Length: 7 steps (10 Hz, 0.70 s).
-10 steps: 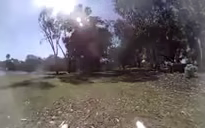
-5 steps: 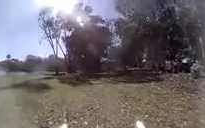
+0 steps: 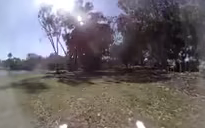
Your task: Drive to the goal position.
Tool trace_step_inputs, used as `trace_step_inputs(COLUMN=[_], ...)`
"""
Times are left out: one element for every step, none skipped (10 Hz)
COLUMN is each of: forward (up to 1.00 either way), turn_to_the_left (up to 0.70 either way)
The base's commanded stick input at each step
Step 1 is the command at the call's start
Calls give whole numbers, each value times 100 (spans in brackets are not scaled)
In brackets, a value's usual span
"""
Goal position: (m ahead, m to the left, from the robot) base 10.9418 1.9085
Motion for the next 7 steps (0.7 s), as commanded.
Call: trace_step_inputs(forward=[70,70,70,70,70,70,70], turn_to_the_left=[0,0,0,0,0,0,0])
